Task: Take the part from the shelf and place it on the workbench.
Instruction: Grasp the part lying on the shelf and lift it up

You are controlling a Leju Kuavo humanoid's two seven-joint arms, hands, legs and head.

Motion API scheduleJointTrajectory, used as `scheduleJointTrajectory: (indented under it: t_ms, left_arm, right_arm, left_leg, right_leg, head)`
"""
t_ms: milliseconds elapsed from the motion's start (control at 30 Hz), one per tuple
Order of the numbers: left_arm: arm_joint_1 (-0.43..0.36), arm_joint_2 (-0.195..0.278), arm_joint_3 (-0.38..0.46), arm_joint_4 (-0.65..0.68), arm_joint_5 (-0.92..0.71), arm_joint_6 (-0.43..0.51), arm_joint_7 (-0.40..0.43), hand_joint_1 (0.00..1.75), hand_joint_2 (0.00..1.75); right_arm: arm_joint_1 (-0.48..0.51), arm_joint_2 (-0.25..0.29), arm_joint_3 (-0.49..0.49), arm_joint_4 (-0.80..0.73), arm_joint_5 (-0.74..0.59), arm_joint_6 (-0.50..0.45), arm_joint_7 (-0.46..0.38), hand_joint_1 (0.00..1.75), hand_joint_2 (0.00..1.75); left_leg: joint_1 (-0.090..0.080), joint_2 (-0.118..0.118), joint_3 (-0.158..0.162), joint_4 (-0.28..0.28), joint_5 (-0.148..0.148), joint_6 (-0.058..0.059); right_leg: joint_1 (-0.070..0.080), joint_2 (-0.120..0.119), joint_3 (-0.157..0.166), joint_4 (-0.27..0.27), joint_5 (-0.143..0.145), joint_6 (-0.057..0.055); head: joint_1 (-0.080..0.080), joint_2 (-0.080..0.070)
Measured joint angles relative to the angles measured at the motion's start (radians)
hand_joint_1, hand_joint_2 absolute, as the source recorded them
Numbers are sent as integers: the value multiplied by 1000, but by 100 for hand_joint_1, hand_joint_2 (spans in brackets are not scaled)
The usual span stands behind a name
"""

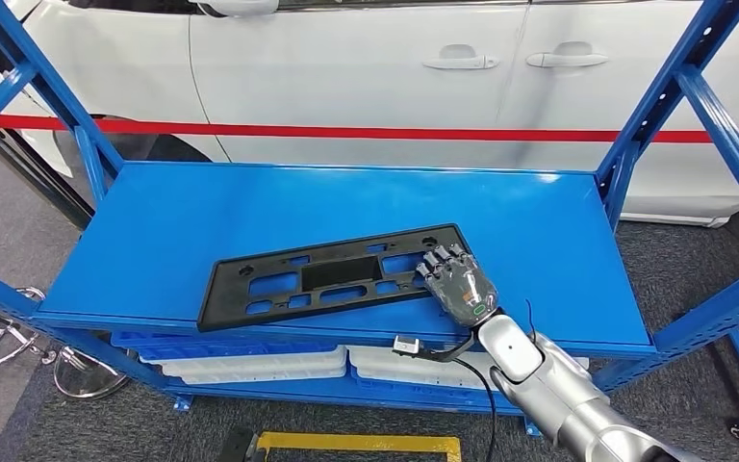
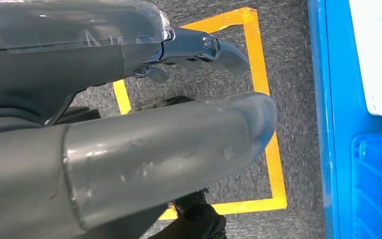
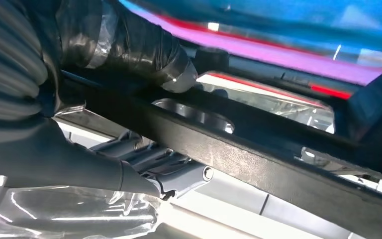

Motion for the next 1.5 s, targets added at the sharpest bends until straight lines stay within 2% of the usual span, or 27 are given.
scheduleJointTrajectory:
  t_ms: [33,67,100,167,200,267,367,433,500,533,567,600,667,733,800,867,933,1000,1067,1133,1167,1200,1267,1300,1367,1433,1500]
  left_arm:
    - [1,0,0,0,0,0,0,0,0]
    - [2,0,0,0,0,-1,0,0,0]
    - [3,0,0,0,0,-1,0,0,0]
    - [2,0,-1,0,0,-2,0,0,0]
    - [1,0,-2,0,0,-1,0,0,0]
    - [-1,1,-4,0,0,0,0,0,0]
    - [2,1,-9,0,0,1,0,0,0]
    - [1,0,-10,0,0,1,-1,0,0]
    - [0,0,-11,0,0,0,-1,0,0]
    - [1,0,-12,0,0,-1,-1,0,0]
    - [2,0,-12,0,0,-1,-1,0,0]
    - [3,0,-12,0,0,-2,-1,0,0]
    - [4,-1,-13,0,1,-2,-1,0,0]
    - [2,-1,-13,0,3,0,-2,0,0]
    - [2,-1,-13,0,6,4,-2,0,0]
    - [3,0,-13,0,8,9,-2,0,0]
    - [4,0,-13,0,9,11,-2,0,0]
    - [3,0,-13,0,10,11,-2,0,0]
    - [3,0,-13,0,10,11,-2,0,0]
    - [5,0,-13,0,11,11,-2,0,0]
    - [6,0,-13,0,13,12,-3,0,0]
    - [8,1,-13,0,15,12,-3,0,0]
    - [8,2,-13,0,20,13,-4,0,0]
    - [7,2,-13,0,20,13,-5,0,0]
    - [7,3,-13,0,21,14,-6,0,0]
    - [12,3,-13,0,25,16,-9,0,0]
    - [15,3,-12,0,29,22,-15,0,0]
  right_arm:
    - [3,1,-4,-1,0,0,-2,175,175]
    - [5,2,-7,-2,0,0,-3,175,175]
    - [7,3,-10,-3,0,0,-4,175,175]
    - [7,4,-16,-5,0,0,-6,175,175]
    - [8,4,-19,-6,0,0,-6,175,175]
    - [13,4,-24,-9,0,0,-6,175,175]
    - [26,3,-35,-19,0,0,-6,175,175]
    - [32,0,-42,-25,0,0,-6,175,175]
    - [44,-2,-47,-29,0,0,-5,175,175]
    - [52,-3,-50,-32,0,0,-5,175,175]
    - [60,-4,-55,-35,0,0,-6,175,175]
    - [65,-5,-59,-40,-1,0,-7,175,175]
    - [73,-5,-71,-58,-10,0,-15,175,175]
    - [90,-3,-90,-87,-31,0,-33,175,175]
    - [116,1,-114,-126,-57,0,-55,175,175]
    - [144,9,-142,-171,-88,0,-82,175,175]
    - [164,20,-170,-214,-117,0,-104,175,175]
    - [173,28,-183,-236,-130,0,-113,175,175]
    - [176,30,-187,-242,-131,0,-114,175,175]
    - [190,40,-203,-267,-152,0,-132,175,175]
    - [206,50,-220,-293,-183,0,-160,175,175]
    - [226,66,-242,-327,-224,0,-199,175,175]
    - [262,100,-285,-390,-311,0,-272,175,175]
    - [275,115,-301,-415,-346,0,-293,175,175]
    - [301,140,-331,-462,-421,0,-321,175,175]
    - [333,162,-359,-515,-515,0,-353,175,175]
    - [365,179,-381,-570,-608,0,-387,175,175]
  left_leg:
    - [1,0,-22,43,-9,-2]
    - [2,0,-26,50,1,-1]
    - [2,0,-11,15,29,1]
    - [0,0,54,-124,100,12]
    - [-2,0,82,-185,120,19]
    - [-8,-1,105,-238,128,28]
    - [-5,0,111,-258,139,43]
    - [0,3,117,-273,148,53]
    - [-3,4,116,-274,149,58]
    - [-4,4,115,-273,148,59]
    - [-4,3,115,-271,147,59]
    - [-4,2,115,-268,145,57]
    - [-2,0,115,-255,137,50]
    - [-4,-2,108,-238,126,40]
    - [-7,-4,102,-230,122,30]
    - [-6,-4,100,-223,115,23]
    - [-4,-3,81,-177,81,12]
    - [-2,-2,60,-128,49,5]
    - [-1,-2,46,-97,34,3]
    - [0,-2,12,-26,12,1]
    - [1,-2,2,-8,17,2]
    - [1,-2,8,-23,38,5]
    - [-4,-2,64,-142,100,23]
    - [-8,-3,90,-195,117,32]
    - [-15,-3,106,-232,119,43]
    - [-14,-3,114,-251,127,47]
    - [-7,0,129,-279,139,53]
  right_leg:
    - [1,0,-1,1,0,0]
    - [1,0,0,2,-1,0]
    - [1,0,0,2,-2,0]
    - [2,1,3,2,-3,2]
    - [4,1,2,2,-2,5]
    - [5,1,-1,0,0,15]
    - [4,0,-3,2,-3,33]
    - [4,1,-32,70,-49,38]
    - [3,1,-92,198,-115,40]
    - [3,1,-116,250,-133,42]
    - [2,1,-126,270,-131,44]
    - [1,1,-118,252,-110,45]
    - [-1,0,-57,127,-42,43]
    - [1,1,-11,30,-9,36]
    - [6,2,-8,18,-12,26]
    - [4,1,-9,17,-11,15]
    - [0,1,-8,15,-9,6]
    - [-1,1,-8,14,-9,2]
    - [0,1,-8,14,-9,1]
    - [1,1,-7,15,-10,0]
    - [3,1,-6,15,-11,-1]
    - [5,1,-4,15,-12,-2]
    - [10,3,-1,14,-14,-2]
    - [9,3,-1,13,-14,1]
    - [7,2,-3,9,-11,10]
    - [6,0,2,3,-11,22]
    - [9,1,-9,37,-40,30]
  head:
    - [0,0]
    - [0,0]
    - [0,0]
    - [0,0]
    - [0,0]
    - [0,0]
    - [0,0]
    - [1,0]
    - [1,0]
    - [1,0]
    - [1,0]
    - [1,0]
    - [1,0]
    - [1,0]
    - [0,0]
    - [0,0]
    - [0,0]
    - [-1,0]
    - [0,0]
    - [0,0]
    - [-1,0]
    - [-1,0]
    - [0,0]
    - [-1,0]
    - [0,0]
    - [0,0]
    - [0,0]
